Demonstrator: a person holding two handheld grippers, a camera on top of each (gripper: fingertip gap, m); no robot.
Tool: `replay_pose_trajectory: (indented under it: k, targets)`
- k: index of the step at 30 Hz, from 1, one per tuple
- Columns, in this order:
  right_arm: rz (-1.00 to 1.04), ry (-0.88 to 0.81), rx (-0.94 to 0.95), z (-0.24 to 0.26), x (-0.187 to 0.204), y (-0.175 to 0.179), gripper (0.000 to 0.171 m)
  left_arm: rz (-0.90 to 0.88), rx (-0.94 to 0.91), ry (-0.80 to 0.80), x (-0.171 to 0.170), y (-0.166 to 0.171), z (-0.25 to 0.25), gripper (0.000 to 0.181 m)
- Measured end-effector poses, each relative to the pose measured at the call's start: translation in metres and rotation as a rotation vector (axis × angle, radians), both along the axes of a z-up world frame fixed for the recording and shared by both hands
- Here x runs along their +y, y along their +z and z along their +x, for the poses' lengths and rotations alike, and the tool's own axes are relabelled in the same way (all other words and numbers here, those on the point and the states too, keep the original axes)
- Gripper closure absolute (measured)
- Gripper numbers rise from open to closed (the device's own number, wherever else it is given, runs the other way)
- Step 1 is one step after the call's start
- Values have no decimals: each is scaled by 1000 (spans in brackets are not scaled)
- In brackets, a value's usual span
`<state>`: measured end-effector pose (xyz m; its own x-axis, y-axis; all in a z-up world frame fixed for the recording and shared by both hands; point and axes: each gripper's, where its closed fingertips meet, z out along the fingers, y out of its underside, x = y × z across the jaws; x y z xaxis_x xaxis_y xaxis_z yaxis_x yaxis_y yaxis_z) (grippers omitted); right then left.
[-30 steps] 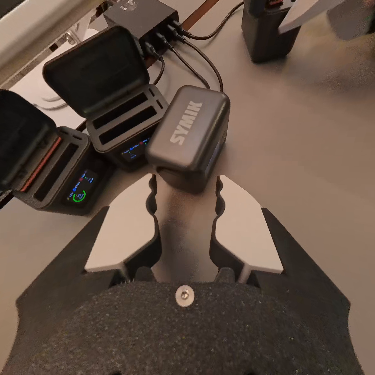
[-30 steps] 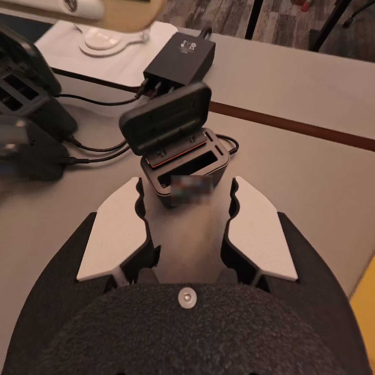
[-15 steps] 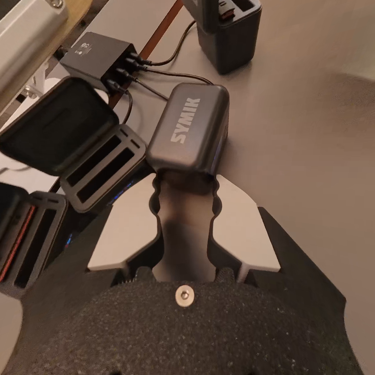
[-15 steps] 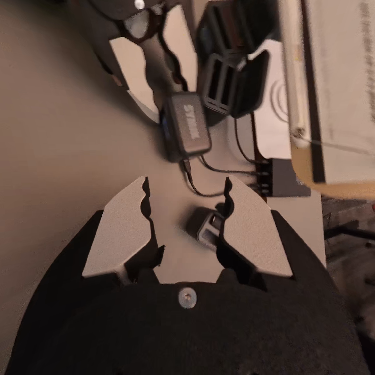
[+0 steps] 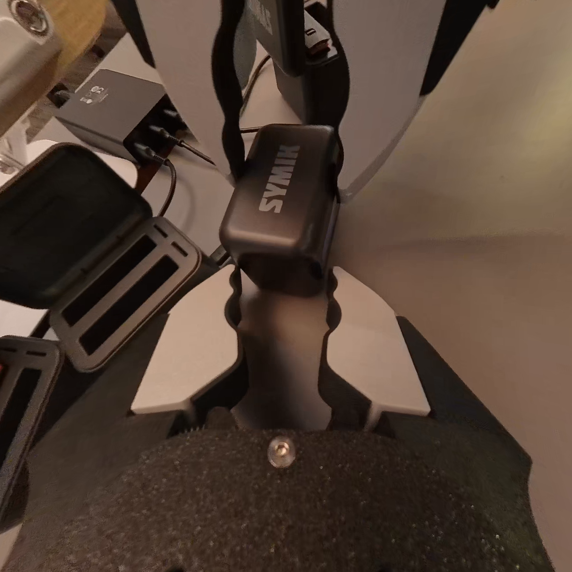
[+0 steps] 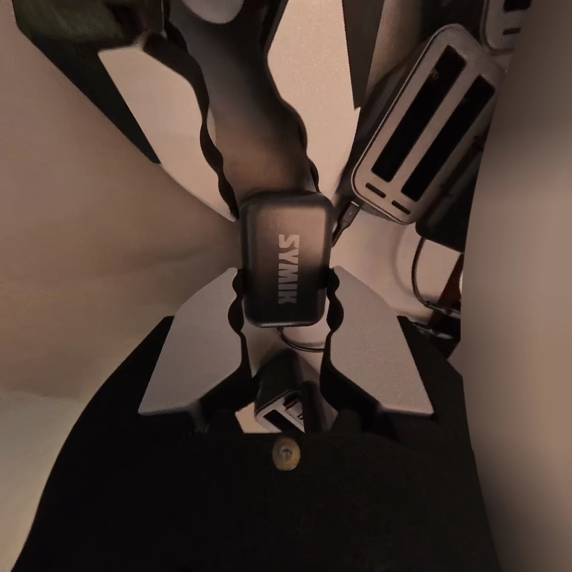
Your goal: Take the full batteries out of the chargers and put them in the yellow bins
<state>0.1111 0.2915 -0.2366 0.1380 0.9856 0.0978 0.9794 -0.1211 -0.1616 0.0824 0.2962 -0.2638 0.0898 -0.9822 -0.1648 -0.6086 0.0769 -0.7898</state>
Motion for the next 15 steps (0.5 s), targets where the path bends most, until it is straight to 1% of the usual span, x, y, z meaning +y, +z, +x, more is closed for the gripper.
replay_pose_trajectory:
  k: [4,7,12,15]
  targets:
    - [-110,-2,27,-2,-10,2,120,-36,-15,-24,-8,-1,10,118]
    - [-212,-28,73,-3,-17,8,120,13,-6,-62,-14,-2,15,123]
    - [-358,-77,157,-2,-19,14,120,34,-15,-104,-14,-1,17,124]
    - [-501,-164,193,2,-13,17,119,-22,-8,-135,-13,-2,19,124]
